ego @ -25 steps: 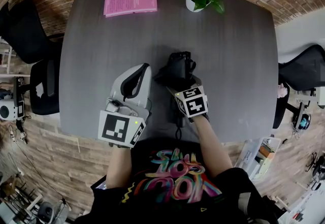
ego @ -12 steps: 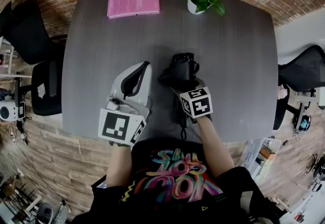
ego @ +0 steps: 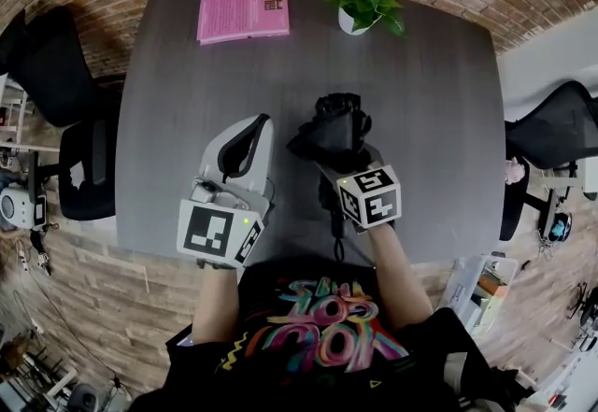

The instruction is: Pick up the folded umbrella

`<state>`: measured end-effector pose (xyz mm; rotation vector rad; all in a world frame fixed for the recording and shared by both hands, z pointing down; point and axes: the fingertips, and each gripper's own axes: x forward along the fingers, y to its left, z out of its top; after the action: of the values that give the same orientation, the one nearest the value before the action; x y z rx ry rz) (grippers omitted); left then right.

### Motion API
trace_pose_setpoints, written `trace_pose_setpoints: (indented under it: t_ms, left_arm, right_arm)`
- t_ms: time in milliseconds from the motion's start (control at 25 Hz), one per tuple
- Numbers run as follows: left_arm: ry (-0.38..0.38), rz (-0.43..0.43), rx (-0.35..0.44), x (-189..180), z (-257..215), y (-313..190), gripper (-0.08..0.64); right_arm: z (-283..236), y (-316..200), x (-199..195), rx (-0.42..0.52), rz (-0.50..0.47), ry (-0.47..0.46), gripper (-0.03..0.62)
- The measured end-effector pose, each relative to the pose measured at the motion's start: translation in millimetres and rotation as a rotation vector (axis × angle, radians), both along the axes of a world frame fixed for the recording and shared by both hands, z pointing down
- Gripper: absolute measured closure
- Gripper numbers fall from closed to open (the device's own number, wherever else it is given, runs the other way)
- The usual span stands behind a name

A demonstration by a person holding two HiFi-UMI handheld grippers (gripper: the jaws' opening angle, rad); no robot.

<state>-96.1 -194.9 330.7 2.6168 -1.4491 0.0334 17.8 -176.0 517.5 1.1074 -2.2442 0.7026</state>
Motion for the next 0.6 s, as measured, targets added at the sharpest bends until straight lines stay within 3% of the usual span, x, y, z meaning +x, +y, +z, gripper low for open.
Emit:
trace_pose_setpoints:
  t_ms: [600]
  left_arm:
    - [-0.017,0.011,0.055,6.8,-26.4,10.2,0.558]
  right_arm:
    - [-108.7,-0.1,29.4,0.25,0.053,-0.085,0.299]
